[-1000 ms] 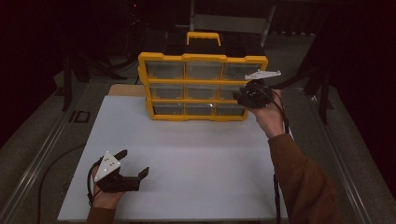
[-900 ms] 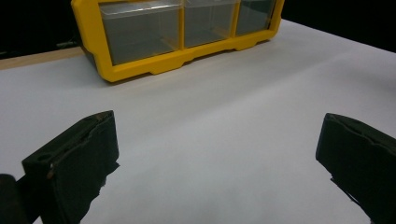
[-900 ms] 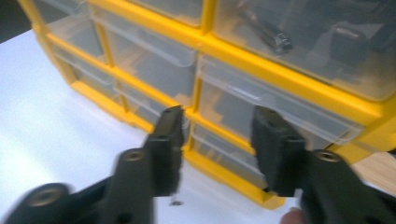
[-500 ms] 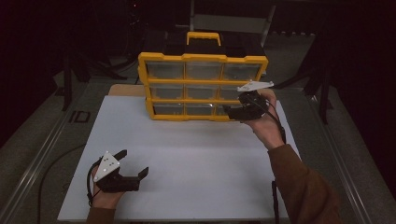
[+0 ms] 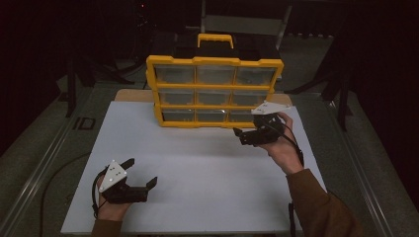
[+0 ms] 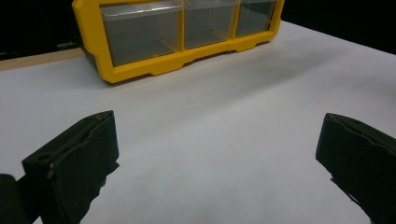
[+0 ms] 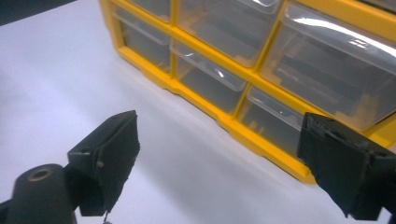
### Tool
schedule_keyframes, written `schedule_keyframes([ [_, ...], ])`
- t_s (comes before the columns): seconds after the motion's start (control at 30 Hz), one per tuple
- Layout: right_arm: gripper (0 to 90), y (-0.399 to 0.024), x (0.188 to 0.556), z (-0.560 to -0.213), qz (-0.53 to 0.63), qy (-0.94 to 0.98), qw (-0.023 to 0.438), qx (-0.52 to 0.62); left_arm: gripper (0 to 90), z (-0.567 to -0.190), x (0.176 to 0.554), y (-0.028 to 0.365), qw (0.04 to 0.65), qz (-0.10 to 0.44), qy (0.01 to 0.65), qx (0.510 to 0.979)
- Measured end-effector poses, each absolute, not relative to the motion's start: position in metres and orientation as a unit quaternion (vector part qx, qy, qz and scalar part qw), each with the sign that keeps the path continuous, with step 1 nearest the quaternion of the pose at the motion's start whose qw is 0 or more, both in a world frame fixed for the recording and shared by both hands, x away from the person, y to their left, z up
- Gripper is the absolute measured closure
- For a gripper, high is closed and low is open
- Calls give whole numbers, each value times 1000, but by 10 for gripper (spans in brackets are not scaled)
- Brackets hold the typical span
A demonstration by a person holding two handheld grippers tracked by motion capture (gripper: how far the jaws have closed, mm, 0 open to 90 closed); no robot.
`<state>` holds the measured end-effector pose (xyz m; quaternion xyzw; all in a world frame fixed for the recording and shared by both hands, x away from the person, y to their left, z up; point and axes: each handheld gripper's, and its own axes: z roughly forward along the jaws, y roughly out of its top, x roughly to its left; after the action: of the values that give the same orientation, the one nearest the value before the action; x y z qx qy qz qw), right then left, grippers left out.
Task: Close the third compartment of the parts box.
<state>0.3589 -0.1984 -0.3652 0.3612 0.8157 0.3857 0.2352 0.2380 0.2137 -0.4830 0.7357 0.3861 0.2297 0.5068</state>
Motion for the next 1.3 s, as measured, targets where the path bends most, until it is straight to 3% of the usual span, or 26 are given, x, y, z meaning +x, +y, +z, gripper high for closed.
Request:
schedule_keyframes([
  [0.67,101,-211,307,-402,450,796,250,320,1,-481,241,219,519,222,387,729],
  [1.3,101,-255,266,-459,520,737,274,333,1,-470,247,229,551,220,376,712],
])
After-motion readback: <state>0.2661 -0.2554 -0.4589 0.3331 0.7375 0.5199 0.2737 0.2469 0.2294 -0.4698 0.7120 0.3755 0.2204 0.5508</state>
